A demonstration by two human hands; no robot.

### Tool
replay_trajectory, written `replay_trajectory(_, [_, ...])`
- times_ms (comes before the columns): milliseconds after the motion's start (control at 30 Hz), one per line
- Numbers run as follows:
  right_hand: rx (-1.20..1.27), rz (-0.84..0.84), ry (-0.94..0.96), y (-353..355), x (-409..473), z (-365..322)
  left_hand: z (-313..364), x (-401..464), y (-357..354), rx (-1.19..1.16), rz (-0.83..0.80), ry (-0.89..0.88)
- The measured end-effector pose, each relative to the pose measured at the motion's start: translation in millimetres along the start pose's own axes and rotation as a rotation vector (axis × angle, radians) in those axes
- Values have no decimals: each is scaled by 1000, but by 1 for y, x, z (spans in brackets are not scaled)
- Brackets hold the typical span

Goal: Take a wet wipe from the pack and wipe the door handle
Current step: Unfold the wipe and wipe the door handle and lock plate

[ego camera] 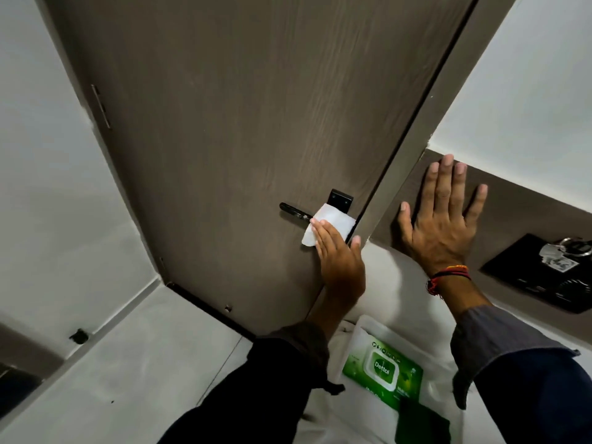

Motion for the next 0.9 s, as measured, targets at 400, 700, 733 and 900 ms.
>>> replay_trajectory(400, [-12, 45, 2, -1, 0, 1, -6, 14, -10, -152, -6, 92])
replay_trajectory(700, [-51, 67, 1, 1, -4, 3, -9, 13, 18, -248, 238, 86])
replay_trajectory(733, [-44, 61, -1, 1, 0, 2, -4, 9, 5, -287, 166, 71])
replay_trajectory(900, [-19, 49, -12, -1, 1, 4, -13, 24, 6, -201, 50, 69])
Point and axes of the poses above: each hand's wrist, its own x-axis towards the middle knuckle, its own y-axis out of the back of the hand, z = x × y, the point moved 10 cm from there along x, towards the middle knuckle, and after that the axes turned 14 degrees about -z, right-handed, at the moved point
